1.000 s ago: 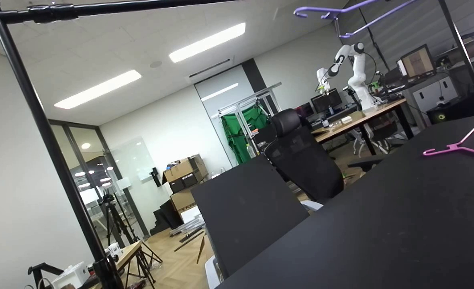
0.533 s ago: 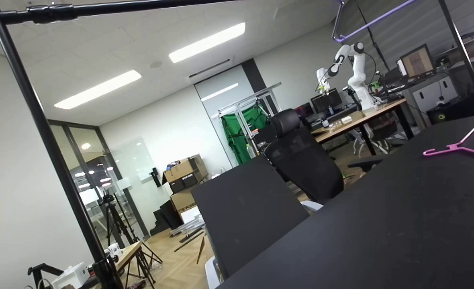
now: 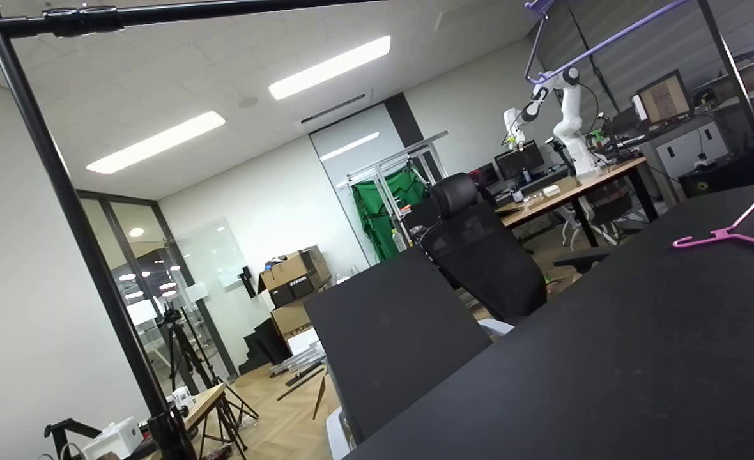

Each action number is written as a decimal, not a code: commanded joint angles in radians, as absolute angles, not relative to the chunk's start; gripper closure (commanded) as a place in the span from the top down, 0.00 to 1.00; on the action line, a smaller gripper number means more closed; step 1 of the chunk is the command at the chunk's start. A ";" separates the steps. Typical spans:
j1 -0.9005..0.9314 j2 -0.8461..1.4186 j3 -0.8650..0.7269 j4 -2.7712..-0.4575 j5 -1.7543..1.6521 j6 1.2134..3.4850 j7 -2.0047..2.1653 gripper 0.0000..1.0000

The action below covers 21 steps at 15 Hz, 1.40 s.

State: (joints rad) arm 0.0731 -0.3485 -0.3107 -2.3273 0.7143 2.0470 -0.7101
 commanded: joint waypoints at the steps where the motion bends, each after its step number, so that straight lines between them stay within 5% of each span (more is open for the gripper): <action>1: 0.030 -0.343 -0.273 -2.324 0.728 2.036 -0.719 0.16; 18: 0.030 -0.343 -0.273 -2.324 0.728 2.036 -0.720 0.16; 19: 0.030 -0.343 -0.273 -2.324 0.728 2.036 -0.720 0.04; 21: 0.026 -0.312 -0.278 -2.288 0.755 2.008 -0.738 0.04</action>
State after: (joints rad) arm 0.0570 -0.3451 -0.2964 -2.3285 0.7215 2.0460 -0.7167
